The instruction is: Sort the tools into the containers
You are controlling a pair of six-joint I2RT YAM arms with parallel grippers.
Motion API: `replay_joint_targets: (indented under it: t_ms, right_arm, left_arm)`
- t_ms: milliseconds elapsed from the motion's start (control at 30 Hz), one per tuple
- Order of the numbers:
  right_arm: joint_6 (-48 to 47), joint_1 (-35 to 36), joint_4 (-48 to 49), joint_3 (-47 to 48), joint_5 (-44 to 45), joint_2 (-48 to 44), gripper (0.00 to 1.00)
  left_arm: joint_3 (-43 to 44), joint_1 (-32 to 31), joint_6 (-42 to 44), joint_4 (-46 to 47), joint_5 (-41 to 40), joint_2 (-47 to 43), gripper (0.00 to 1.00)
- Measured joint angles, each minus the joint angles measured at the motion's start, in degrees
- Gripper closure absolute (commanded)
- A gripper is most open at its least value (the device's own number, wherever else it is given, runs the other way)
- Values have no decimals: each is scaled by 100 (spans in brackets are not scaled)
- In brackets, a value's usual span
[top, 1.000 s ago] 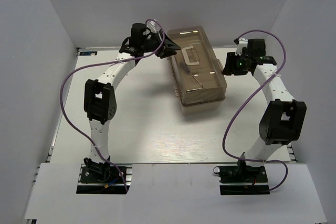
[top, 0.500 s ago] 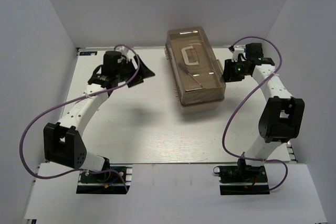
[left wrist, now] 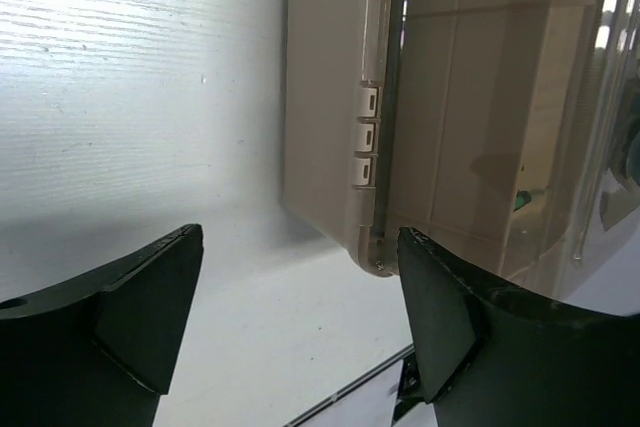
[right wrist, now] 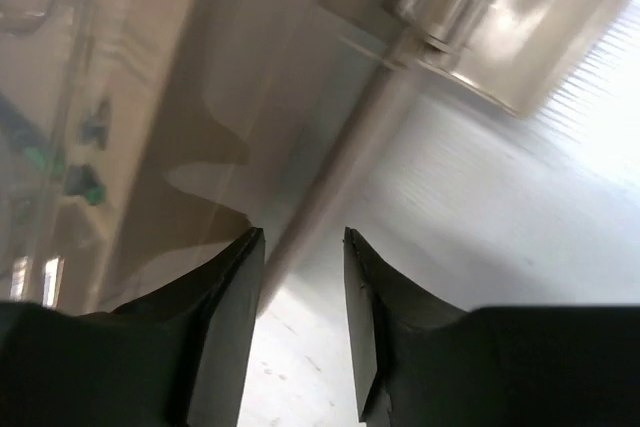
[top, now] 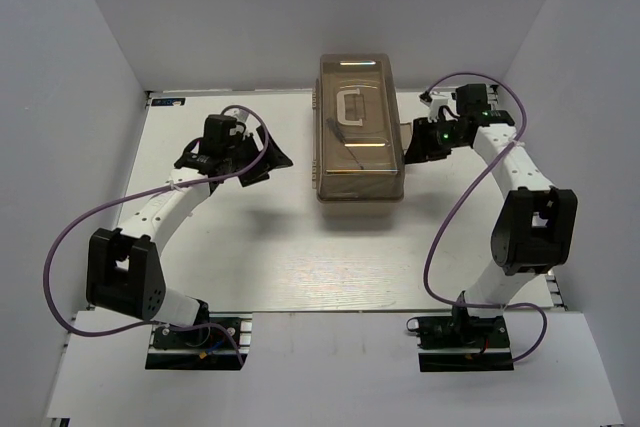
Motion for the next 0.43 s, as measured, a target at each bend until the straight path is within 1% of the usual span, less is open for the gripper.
replay_joint_targets:
  t_ms: [33,67,100,133,200,267,367,400,433]
  right_arm:
    - [-4,28,-2,-15,234,-39,47]
    - [-4,52,-15,-24,492,-81,41]
    - [-20,70,-20,-31,732,-125,36]
    - [-42,79,0,-63,999,-179,29]
    - [-85,76,-26,-188,1574,-334,21]
    - [-76,74,-63,-369,2098,-540,14]
    - [24,46,-208,-647,2632,-966,14]
    - [66,42,-212,-774,2730,-1154,13]
    - [107,39,-208,-914,2780,-1346,10]
  left_arm:
    - [0,0,33,-7,-11,0,11]
    - [0,0,55,-22,-37,0,8]
    - [0,0,98,-50,-76,-4,2]
    - [4,0,162,-87,-133,-11,0]
    - [20,0,278,-216,-280,-42,0]
    - [33,0,435,-367,-450,-109,0]
    - [127,0,704,-619,-671,-271,0]
    - [175,0,782,-660,-728,-317,0]
    - [258,0,861,-715,-772,-361,0]
